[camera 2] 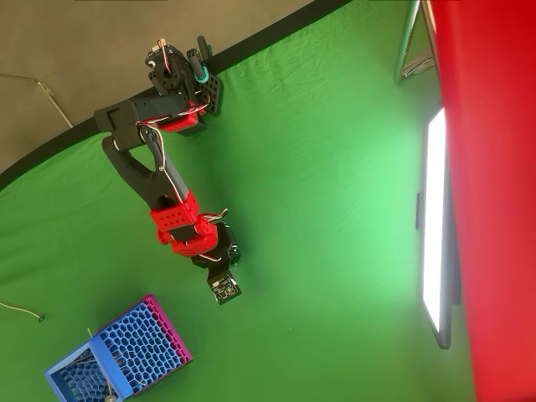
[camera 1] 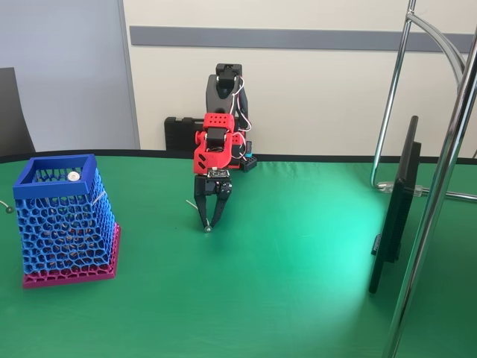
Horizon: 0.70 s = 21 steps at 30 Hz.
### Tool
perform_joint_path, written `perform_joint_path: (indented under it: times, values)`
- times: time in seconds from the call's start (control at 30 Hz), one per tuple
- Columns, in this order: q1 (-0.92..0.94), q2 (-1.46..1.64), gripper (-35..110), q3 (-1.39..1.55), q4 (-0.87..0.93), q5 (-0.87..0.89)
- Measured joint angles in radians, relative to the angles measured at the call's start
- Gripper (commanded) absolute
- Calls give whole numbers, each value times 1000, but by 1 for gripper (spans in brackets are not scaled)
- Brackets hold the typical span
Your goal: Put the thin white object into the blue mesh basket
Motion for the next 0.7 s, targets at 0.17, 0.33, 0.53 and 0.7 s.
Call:
perform_joint_path:
  times: [0.17, 0.33, 0.53, 0.7]
  values:
    - [-5, 0, 1, 0, -8, 2]
    - [-20, 2, 1, -9, 25, 29]
    - [-34, 2, 1, -94, 135, 83]
    - [-55, 2, 1, -178, 229, 141]
